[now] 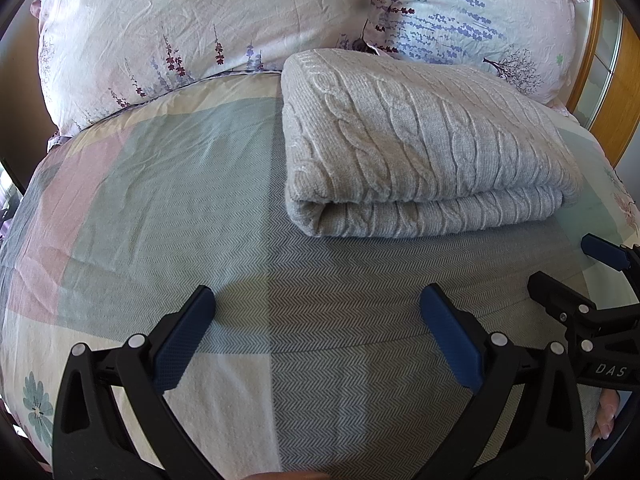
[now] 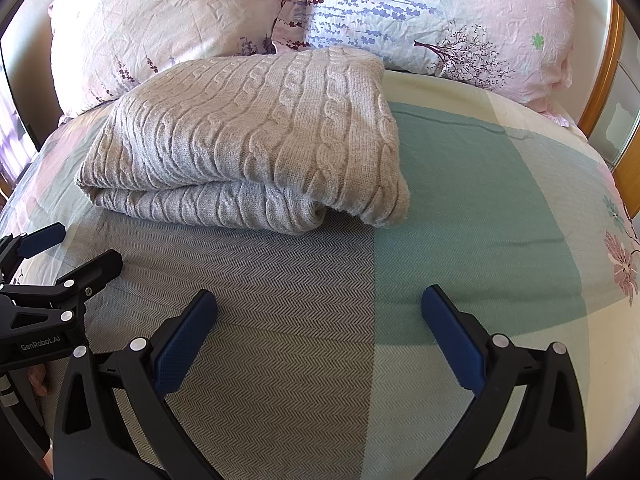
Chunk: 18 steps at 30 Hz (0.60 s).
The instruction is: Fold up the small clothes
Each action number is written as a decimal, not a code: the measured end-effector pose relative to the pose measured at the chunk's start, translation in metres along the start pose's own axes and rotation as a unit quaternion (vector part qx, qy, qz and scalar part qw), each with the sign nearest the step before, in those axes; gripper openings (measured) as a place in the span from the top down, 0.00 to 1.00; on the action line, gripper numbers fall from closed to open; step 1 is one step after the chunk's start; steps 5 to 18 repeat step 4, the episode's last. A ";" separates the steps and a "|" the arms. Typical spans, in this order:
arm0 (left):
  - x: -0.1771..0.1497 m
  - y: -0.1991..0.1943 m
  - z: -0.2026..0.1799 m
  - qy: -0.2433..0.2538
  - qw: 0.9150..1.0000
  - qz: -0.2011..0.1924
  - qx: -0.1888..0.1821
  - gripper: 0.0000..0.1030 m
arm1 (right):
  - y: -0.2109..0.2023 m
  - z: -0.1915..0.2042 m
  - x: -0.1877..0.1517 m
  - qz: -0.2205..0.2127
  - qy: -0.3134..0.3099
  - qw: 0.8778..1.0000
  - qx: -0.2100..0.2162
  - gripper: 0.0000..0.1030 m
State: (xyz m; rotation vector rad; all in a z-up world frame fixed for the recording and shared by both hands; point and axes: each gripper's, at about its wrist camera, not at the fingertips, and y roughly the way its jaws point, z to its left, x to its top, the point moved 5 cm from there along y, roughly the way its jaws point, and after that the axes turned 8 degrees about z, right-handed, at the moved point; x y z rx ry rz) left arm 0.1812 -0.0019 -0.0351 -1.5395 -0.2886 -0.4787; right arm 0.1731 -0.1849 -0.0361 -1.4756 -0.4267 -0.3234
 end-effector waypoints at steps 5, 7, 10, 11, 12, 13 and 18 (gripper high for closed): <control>0.000 0.000 0.000 0.000 1.000 0.000 0.000 0.02 | 0.000 0.000 0.000 0.000 0.000 1.000 0.000 0.01; 0.000 0.000 0.000 0.000 1.000 0.000 0.000 0.02 | 0.000 0.000 0.000 0.000 0.000 1.000 0.000 0.01; 0.000 0.000 0.000 0.000 1.000 0.000 0.000 0.02 | 0.000 0.000 0.000 0.000 0.000 1.000 0.000 0.01; 0.000 0.000 0.000 0.000 1.000 0.000 0.000 0.02 | 0.000 0.000 0.000 0.000 0.000 1.000 0.000 0.01; 0.000 0.000 0.000 0.000 1.000 0.000 0.000 0.02 | 0.000 0.000 0.000 0.000 0.000 1.000 0.000 0.01; 0.000 0.000 0.000 0.000 1.000 0.000 0.000 0.02 | 0.000 0.000 0.000 0.000 0.000 1.000 0.000 0.01; 0.000 0.000 0.000 0.000 1.000 0.000 0.000 0.02 | 0.000 0.000 0.000 0.000 0.000 1.000 0.000 0.01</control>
